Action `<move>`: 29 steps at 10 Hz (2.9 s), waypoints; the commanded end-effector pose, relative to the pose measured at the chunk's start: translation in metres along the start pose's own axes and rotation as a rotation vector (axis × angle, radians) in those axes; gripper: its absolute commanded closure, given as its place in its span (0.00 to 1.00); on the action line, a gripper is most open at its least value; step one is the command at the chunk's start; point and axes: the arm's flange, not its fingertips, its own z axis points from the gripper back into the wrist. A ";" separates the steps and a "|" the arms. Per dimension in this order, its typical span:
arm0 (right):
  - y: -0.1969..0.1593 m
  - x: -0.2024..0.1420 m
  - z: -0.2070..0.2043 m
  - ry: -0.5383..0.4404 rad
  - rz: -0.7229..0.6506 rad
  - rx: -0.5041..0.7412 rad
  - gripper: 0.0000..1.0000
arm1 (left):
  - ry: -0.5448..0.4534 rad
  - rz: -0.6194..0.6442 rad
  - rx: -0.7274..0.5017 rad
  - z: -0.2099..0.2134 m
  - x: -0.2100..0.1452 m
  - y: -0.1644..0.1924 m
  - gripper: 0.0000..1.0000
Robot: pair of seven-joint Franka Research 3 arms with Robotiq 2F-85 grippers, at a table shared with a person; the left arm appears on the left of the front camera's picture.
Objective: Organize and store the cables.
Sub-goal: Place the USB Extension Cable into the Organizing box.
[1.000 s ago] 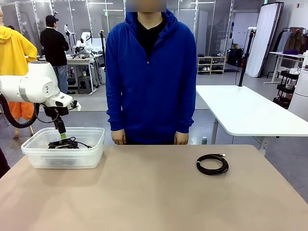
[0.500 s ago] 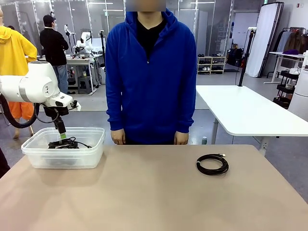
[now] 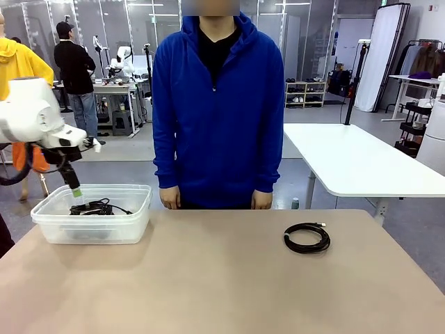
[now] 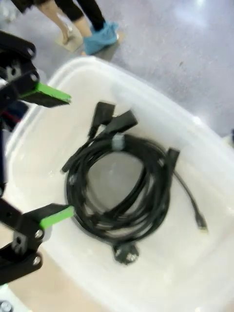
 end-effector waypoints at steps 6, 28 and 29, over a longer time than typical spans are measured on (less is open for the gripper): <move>-0.048 0.110 -0.038 0.239 -0.243 0.019 0.00 | -0.291 0.076 -0.088 0.082 -0.111 -0.122 0.00; -0.158 0.246 -0.303 0.667 -0.895 -0.322 0.00 | -0.516 -0.176 -0.060 0.160 -0.174 -0.256 0.00; -0.164 0.240 -0.321 0.692 -0.933 -0.341 0.00 | -0.527 -0.216 -0.022 0.164 -0.180 -0.269 0.00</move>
